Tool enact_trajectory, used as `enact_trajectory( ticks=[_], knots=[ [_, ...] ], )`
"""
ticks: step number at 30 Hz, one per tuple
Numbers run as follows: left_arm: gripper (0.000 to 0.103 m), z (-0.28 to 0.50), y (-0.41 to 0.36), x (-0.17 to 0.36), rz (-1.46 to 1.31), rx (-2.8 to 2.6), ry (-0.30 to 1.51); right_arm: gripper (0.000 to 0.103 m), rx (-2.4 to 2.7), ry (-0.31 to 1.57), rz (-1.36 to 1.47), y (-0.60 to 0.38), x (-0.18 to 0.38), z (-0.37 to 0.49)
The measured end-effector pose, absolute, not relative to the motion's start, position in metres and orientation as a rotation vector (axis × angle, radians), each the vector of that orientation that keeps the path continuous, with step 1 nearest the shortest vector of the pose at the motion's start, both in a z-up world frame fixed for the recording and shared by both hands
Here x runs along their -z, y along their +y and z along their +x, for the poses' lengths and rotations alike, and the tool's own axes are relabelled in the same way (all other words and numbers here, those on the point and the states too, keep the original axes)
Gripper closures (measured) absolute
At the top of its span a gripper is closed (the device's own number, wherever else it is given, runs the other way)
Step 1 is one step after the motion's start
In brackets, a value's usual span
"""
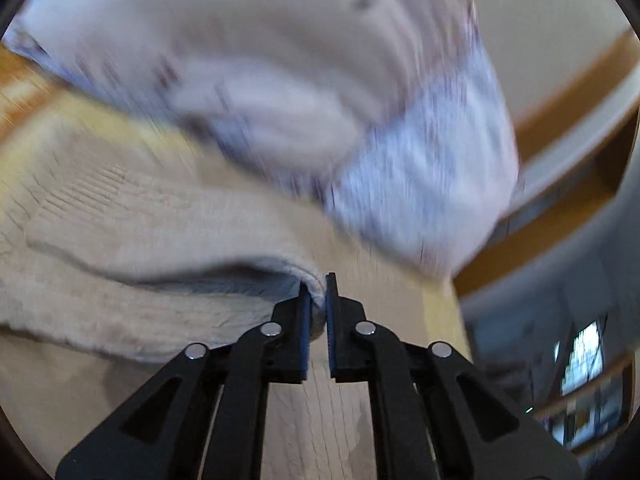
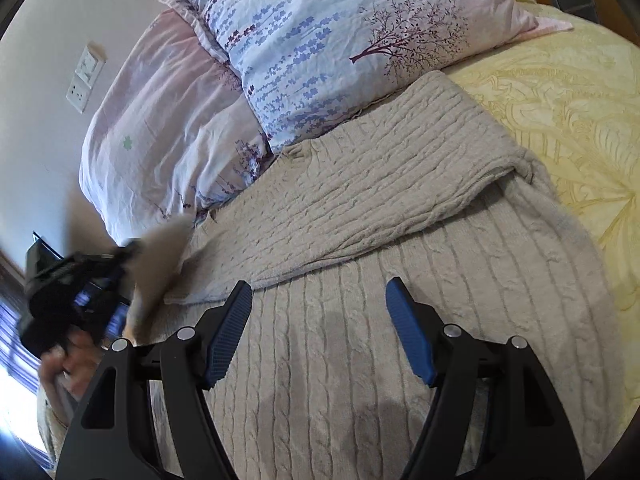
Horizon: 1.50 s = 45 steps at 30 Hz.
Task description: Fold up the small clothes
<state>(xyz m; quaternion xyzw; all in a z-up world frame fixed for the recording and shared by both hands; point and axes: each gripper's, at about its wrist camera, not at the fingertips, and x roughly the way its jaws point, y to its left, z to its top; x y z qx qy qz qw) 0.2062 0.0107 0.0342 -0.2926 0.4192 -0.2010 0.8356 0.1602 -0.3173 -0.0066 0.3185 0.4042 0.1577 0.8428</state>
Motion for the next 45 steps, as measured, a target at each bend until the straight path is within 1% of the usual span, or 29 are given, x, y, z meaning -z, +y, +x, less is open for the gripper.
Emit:
enact_trajectory(
  ticks=[1,2,3,4,6,8,10,12,14,18,19,20,21,26,28,30,31,34,36,39,41,43,44,45],
  knots=[
    [0.086,0.207,0.002,-0.028,-0.602,0.433,0.917,0.032,-0.338,0.849,0.661,-0.319,0.001,0.160],
    [0.075,0.204,-0.003,-0.023,-0.594,0.442,0.936,0.032,-0.343,0.844,0.649,-0.321,-0.005,0.160],
    [0.068,0.201,-0.003,-0.020,-0.595,0.451,0.942,0.032,-0.351,0.835,0.625,-0.322,-0.015,0.161],
    [0.065,0.197,0.001,-0.021,-0.599,0.469,0.941,0.032,-0.362,0.828,0.608,-0.322,-0.021,0.162],
    [0.056,0.182,0.021,-0.029,-0.619,0.495,0.901,0.032,-0.400,0.809,0.536,-0.314,-0.039,0.167],
    [0.055,0.168,0.048,-0.037,-0.633,0.476,0.851,0.033,-0.480,0.777,0.406,-0.290,-0.061,0.175],
    [0.057,0.151,0.079,-0.039,-0.649,0.423,0.804,0.035,-0.574,0.759,0.301,-0.260,-0.075,0.182],
    [0.058,0.143,0.111,-0.033,-0.686,0.349,0.793,0.039,-0.672,0.743,0.198,-0.223,-0.085,0.188],
    [0.061,0.143,0.131,-0.022,-0.743,0.285,0.811,0.045,-0.776,0.714,0.089,-0.181,-0.090,0.193],
    [0.061,0.144,0.152,-0.001,-0.796,0.207,0.829,0.057,-0.872,0.729,-0.063,-0.107,-0.077,0.208],
    [0.061,0.145,0.157,0.003,-0.815,0.203,0.835,0.057,-0.887,0.745,-0.091,-0.089,-0.071,0.211],
    [0.065,0.146,0.160,0.005,-0.831,0.201,0.838,0.058,-0.899,0.757,-0.117,-0.075,-0.067,0.213],
    [0.067,0.146,0.163,0.008,-0.842,0.198,0.839,0.058,-0.906,0.761,-0.146,-0.064,-0.062,0.213],
    [0.067,0.143,0.169,0.011,-0.841,0.215,0.837,0.058,-0.881,0.772,-0.304,-0.017,-0.038,0.211],
    [0.067,0.143,0.169,0.013,-0.843,0.221,0.835,0.067,-0.838,0.763,-0.333,-0.012,-0.030,0.211],
    [0.067,0.143,0.170,0.013,-0.848,0.226,0.834,0.093,-0.808,0.757,-0.296,-0.016,-0.030,0.212],
    [0.067,0.143,0.170,0.013,-0.847,0.228,0.833,0.097,-0.818,0.771,-0.221,-0.025,-0.033,0.217],
    [0.067,0.141,0.169,0.013,-0.836,0.223,0.832,0.097,-0.768,0.770,-0.037,-0.062,-0.044,0.233],
    [0.064,0.141,0.168,0.012,-0.826,0.224,0.830,0.097,-0.715,0.742,0.073,-0.091,-0.053,0.236],
    [0.061,0.140,0.165,0.011,-0.814,0.225,0.825,0.097,-0.582,0.680,0.297,-0.162,-0.067,0.232],
    [0.057,0.140,0.163,0.009,-0.801,0.231,0.820,0.097,-0.464,0.648,0.430,-0.217,-0.066,0.220],
    [0.053,0.140,0.161,0.008,-0.790,0.240,0.817,0.097,-0.336,0.671,0.514,-0.264,-0.051,0.207],
    [0.049,0.140,0.160,0.008,-0.788,0.245,0.816,0.096,-0.303,0.706,0.529,-0.278,-0.043,0.204],
    [0.046,0.140,0.159,0.007,-0.783,0.253,0.816,0.095,-0.282,0.780,0.555,-0.295,-0.028,0.203]
  ],
)
